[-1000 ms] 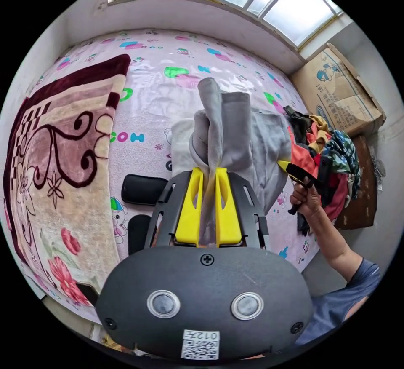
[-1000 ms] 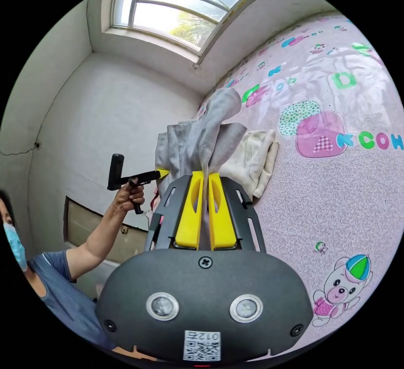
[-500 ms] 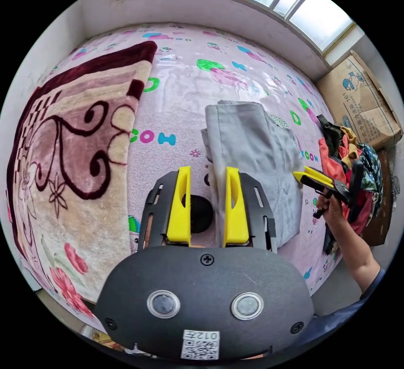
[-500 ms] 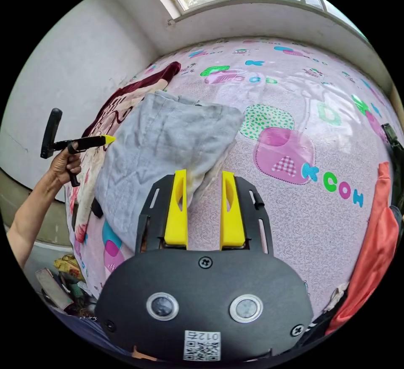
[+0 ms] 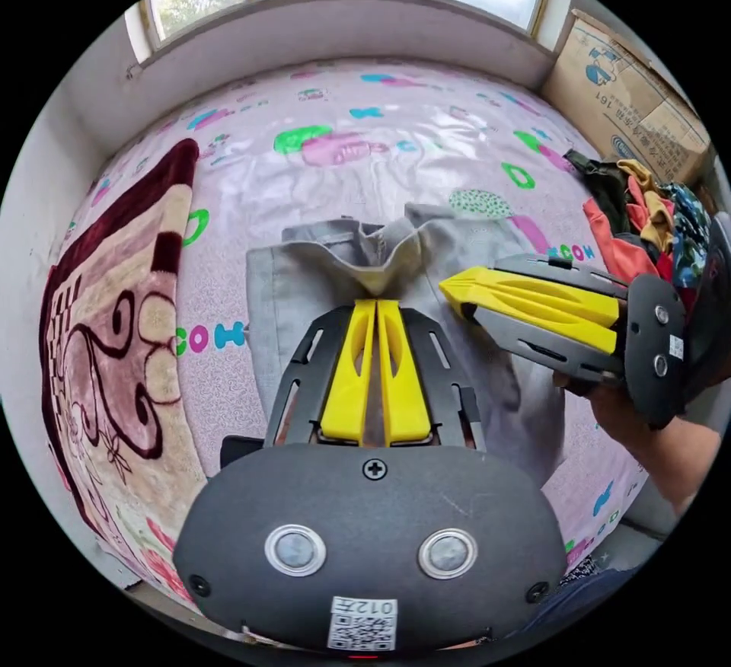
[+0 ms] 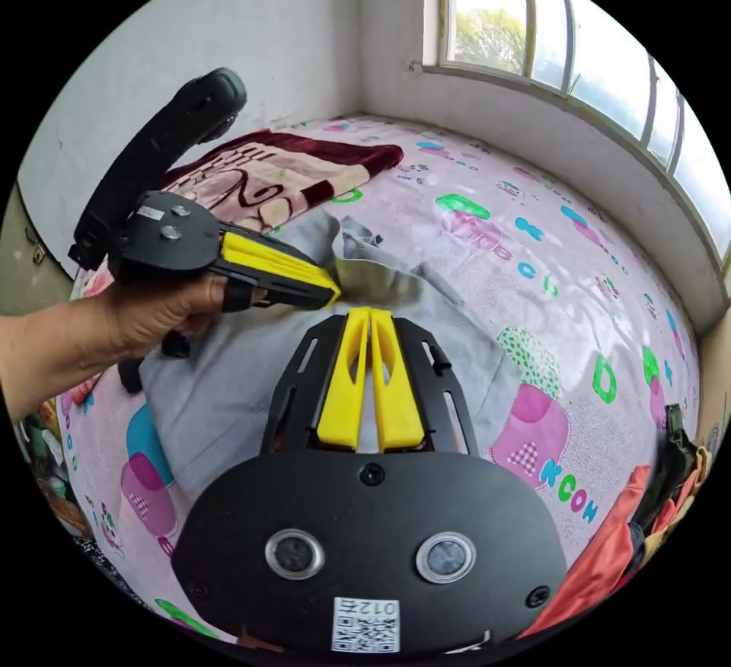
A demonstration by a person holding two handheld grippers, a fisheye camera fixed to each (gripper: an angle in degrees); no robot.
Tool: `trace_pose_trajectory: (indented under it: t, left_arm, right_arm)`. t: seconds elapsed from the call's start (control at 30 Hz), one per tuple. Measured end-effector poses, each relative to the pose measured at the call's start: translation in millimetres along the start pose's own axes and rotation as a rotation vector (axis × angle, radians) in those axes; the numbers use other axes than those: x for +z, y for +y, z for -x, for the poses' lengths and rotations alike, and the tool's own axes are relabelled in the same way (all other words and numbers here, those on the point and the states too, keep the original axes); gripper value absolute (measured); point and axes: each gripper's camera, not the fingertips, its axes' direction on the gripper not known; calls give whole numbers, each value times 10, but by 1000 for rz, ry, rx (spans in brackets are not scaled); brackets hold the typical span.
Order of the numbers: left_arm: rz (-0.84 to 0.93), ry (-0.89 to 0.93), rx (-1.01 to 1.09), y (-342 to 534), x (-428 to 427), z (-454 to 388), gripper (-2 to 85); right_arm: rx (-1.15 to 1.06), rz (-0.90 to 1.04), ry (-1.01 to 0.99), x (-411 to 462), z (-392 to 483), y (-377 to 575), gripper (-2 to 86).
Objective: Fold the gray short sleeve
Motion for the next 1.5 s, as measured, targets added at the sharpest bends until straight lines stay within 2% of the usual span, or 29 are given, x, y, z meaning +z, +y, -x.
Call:
trace_pose_trajectory:
  t: [0.1, 0.3, 0.37, 0.43, 0.5, 0.57, 0.63, 0.8, 0.87, 1.0, 1.07, 1.17, 1.27, 1.33, 1.43, 1.5]
  left_arm:
    - [-27, 75, -50, -22, 47, 108, 0]
    - [-72, 334, -175, -8, -60, 393, -1]
    - [-157, 270, -171, 23, -295, 439, -1]
    - [-170, 221, -150, -18, -370, 417, -1]
    - [-154, 106, -134, -105, -365, 349, 0]
    - [-9, -74, -136, -233, -146, 278, -1]
    - [70, -38, -143, -265, 57, 256, -1]
    - [40, -27, -150, -245, 105, 266, -1]
    - [-13, -15, -193, -192, -87, 362, -2]
    - [-152, 17, -101, 107, -633, 233, -1]
    - [-133, 14, 11, 376, -762, -73, -1]
    - [-80, -30, 60, 672, -614, -388, -2]
    - [18, -57, 43, 793, -245, -449, -2]
    - [36, -4, -5, 832, -76, -378, -2]
    - [45, 81, -38, 842, -47, -268, -2]
    - [19, 69, -44, 881, -180, -254, -2]
  right_arm:
    - [-51, 10, -11, 203, 72, -77, 3]
    - [46, -4, -112, 29, 11, -248, 1]
    - [54, -141, -60, -241, -19, -252, 0]
    - [44, -162, -9, -274, -24, -299, 0]
    - [80, -71, 43, -115, -58, -380, 0]
    - [161, 96, -13, 218, -154, -423, 0]
    - [210, 78, -56, 290, -180, -415, -1]
    - [199, 75, -62, 221, -84, -511, -1]
    - [188, 0, 24, -102, 29, -469, 0]
    - [25, -114, -67, -658, 503, -234, 3]
    - [-67, -95, -67, -794, 927, -52, 5]
    - [-117, -53, -60, -766, 1337, 91, 5]
    - [-98, 71, -47, -488, 1501, 120, 5]
    - [-75, 122, -78, -374, 1528, 124, 5]
    - [-26, 125, -100, -464, 1610, 85, 5]
    - [-27, 105, -36, -660, 1741, 68, 4]
